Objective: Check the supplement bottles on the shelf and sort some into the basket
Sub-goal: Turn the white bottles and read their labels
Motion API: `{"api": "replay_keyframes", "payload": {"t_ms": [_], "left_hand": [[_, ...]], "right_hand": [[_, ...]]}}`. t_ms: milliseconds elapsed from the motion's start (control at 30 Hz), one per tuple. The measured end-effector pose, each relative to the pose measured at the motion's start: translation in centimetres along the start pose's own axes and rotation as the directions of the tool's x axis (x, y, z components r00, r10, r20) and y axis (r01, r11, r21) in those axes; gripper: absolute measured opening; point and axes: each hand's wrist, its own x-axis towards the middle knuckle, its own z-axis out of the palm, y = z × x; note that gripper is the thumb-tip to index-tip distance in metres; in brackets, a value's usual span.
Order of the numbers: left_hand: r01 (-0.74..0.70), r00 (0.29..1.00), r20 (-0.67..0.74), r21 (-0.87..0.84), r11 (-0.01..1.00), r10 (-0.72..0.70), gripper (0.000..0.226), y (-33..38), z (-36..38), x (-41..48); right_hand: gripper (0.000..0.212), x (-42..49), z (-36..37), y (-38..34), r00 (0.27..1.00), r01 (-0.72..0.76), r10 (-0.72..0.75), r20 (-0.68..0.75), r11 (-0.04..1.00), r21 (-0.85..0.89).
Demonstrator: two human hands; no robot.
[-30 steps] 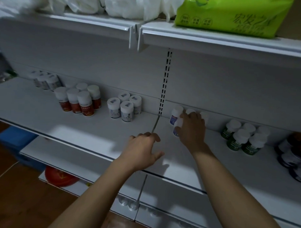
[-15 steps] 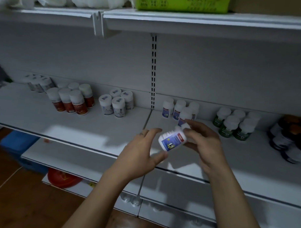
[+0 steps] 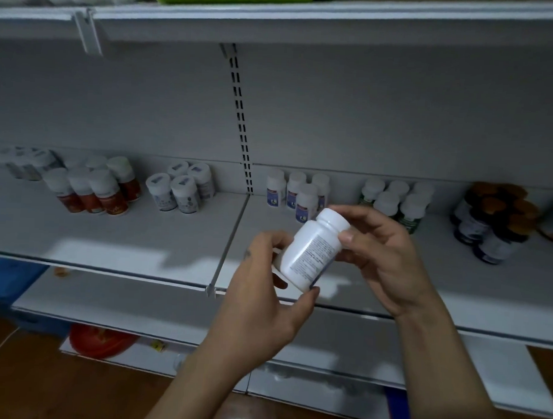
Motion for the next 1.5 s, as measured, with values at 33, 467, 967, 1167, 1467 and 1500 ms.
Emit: {"api": "replay_keyframes", "payload": {"t_ms": [33, 467, 967, 1167, 1467, 1500], "left_hand": [[-0.001, 1.000, -0.016, -0.002, 1.000, 0.001, 0.053, 0.0, 0.1, -0.1], [0.030, 0.999, -0.033, -0.080, 0.996, -0.033, 0.043, 0.5, 0.3, -0.6], [0.045, 0.994, -0.103, 0.127, 0.991, -0.032, 0.053, 0.3, 1.1, -0.2], [0.016, 0.998, -0.068, 0.296, 0.955, 0.004, 0.060, 0.0, 1.9, 0.2], [0.059, 0.998, -0.052, 0.260, 0.964, -0.047, 0.057, 0.0, 2.7, 0.5], [0.063, 0.998, -0.046, 0.255, 0.965, -0.053, 0.058, 0.0, 2.8, 0.5]], "right_hand": [[0.031, 0.0, -0.1, 0.0, 1.000, 0.003, -0.003, 0.013, 1.000, -0.002], [0.032, 0.8, -0.6, 0.6, 0.995, -0.059, 0.061, 0.081, 0.998, -0.020], [0.030, 1.1, -1.0, 0.6, 0.996, -0.073, 0.076, 0.047, 0.995, -0.074], [0.028, 0.7, -1.5, -0.1, 0.998, -0.057, 0.058, 0.003, 0.986, -0.155], [0.022, 0.2, -2.2, -0.4, 0.999, -0.034, 0.035, -0.002, 0.973, -0.230], [0.020, 0.2, -2.3, -0.4, 0.999, -0.034, 0.035, 0.003, 0.971, -0.235]]}}
